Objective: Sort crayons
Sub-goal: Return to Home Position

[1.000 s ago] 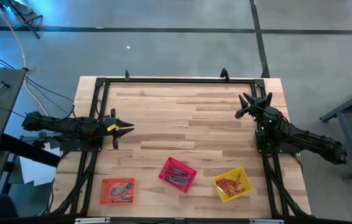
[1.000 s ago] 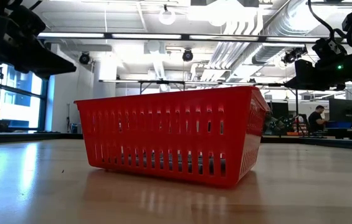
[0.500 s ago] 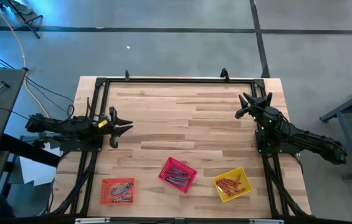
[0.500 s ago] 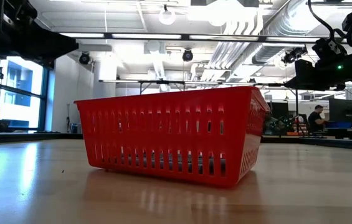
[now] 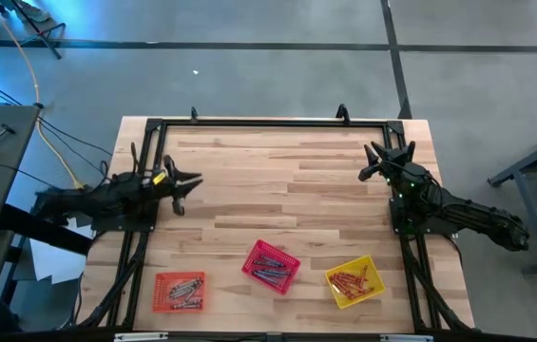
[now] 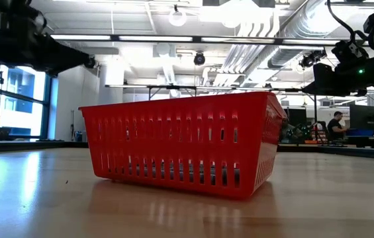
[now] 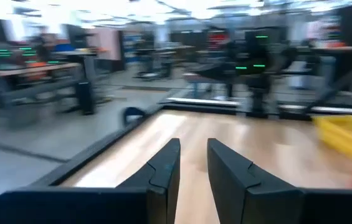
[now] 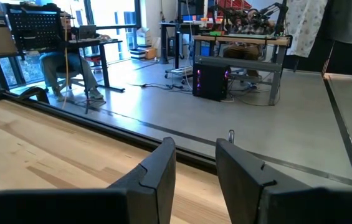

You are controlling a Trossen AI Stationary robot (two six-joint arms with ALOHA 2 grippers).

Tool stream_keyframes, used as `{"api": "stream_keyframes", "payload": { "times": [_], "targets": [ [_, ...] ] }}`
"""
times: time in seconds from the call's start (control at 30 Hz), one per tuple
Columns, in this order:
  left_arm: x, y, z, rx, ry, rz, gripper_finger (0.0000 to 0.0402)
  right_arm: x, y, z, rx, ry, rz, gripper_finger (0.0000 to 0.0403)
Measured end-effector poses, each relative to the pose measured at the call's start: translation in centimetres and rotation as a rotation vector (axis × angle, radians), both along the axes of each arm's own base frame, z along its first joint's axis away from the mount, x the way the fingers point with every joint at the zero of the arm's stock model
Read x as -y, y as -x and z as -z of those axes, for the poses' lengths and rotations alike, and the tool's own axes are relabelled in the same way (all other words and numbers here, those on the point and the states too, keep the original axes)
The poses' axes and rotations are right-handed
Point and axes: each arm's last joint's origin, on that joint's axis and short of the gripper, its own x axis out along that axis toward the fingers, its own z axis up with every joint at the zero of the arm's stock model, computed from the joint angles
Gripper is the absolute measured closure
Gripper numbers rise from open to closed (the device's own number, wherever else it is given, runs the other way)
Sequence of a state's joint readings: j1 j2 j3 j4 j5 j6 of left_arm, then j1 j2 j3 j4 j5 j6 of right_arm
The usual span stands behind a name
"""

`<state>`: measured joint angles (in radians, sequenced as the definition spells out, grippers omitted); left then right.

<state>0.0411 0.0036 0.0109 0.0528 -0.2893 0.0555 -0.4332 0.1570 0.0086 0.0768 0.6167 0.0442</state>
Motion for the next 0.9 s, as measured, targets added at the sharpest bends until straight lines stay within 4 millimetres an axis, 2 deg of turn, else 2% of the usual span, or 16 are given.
{"api": "stream_keyframes", "payload": {
  "times": [0.47, 0.63, 0.9],
  "targets": [
    [-4.3, 1.6, 0.0, 0.001, 0.000, -0.481, 0.0332, 0.0, 0.0, 0.0, 0.000, 0.000, 0.000, 0.0295],
    [-4.8, 2.0, 0.0, 0.001, 0.001, -0.553, 0.0332, 0.0, 0.0, 0.0, 0.000, 0.000, 0.000, 0.0295],
    [-4.9, 2.1, 0.0, 0.000, 0.001, -0.563, 0.0332, 0.0, 0.0, 0.0, 0.000, 0.000, 0.000, 0.0295]
  ]
}}
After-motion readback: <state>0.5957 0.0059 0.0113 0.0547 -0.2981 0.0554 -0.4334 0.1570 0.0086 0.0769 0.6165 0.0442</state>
